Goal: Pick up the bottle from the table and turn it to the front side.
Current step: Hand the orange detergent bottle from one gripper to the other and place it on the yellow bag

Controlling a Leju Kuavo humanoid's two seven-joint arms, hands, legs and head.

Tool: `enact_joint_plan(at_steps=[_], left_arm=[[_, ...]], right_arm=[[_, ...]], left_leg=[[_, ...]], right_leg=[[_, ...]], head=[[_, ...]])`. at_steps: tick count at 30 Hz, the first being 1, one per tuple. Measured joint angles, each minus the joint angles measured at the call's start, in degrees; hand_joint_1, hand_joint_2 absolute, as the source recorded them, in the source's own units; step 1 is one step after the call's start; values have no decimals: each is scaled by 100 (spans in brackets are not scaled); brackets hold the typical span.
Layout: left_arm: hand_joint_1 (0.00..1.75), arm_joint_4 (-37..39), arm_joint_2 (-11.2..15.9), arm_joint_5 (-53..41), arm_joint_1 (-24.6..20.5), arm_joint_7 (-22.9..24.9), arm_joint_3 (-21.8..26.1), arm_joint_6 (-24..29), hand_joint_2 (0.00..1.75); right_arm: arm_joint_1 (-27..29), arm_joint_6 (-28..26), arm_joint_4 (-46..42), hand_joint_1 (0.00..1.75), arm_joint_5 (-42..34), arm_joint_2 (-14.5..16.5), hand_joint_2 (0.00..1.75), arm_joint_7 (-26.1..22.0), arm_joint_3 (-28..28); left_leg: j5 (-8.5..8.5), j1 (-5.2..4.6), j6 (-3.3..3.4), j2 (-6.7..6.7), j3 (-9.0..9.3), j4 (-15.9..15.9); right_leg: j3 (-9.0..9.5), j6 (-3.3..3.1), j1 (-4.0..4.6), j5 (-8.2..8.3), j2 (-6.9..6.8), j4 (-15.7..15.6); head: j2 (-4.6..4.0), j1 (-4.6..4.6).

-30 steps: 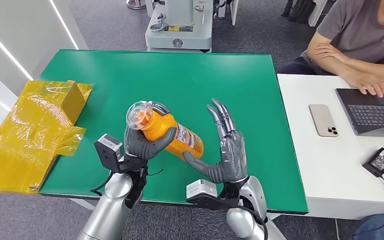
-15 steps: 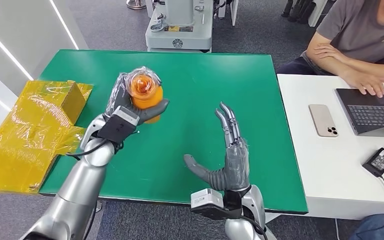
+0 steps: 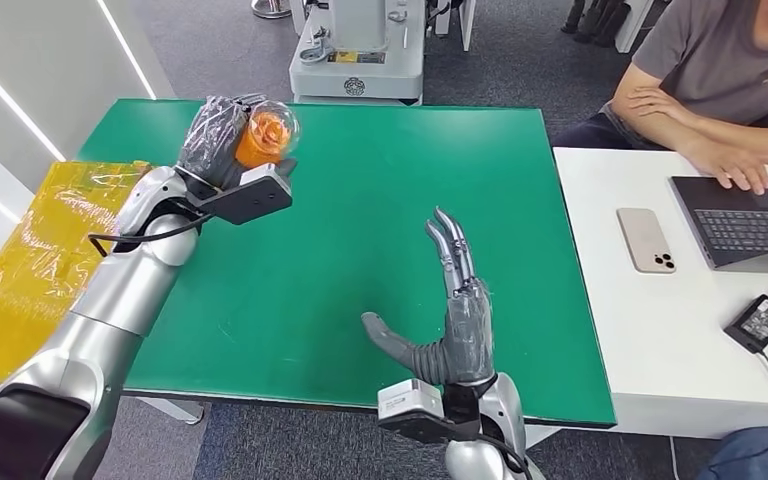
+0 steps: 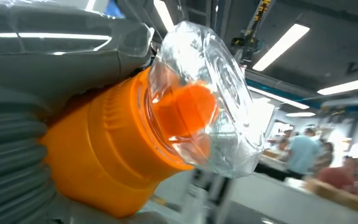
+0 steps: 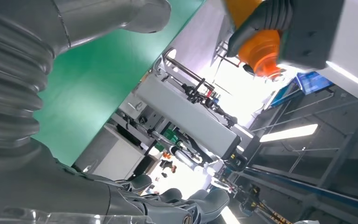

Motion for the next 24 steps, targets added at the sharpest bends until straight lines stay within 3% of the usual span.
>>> enact_joint_plan(at_steps=[10,24], left_arm=[[175,1539,485,-1274,-699,545,-281,461,175],[175,2649,732,-1688,-758,759,-421,644,175]], right_arm=[[246,184,15,0,49,124,175,10,-92],[413,373,16,0,130,244,175,-22,-132]], left_leg=[[1,3,-3,7,1,-1],[2,3,-4,4,-1,-1]], right_leg=[[-2,-2,4,1,8,3],[-2,-1,4,1,6,2]], head=[[0,-1],[0,1]])
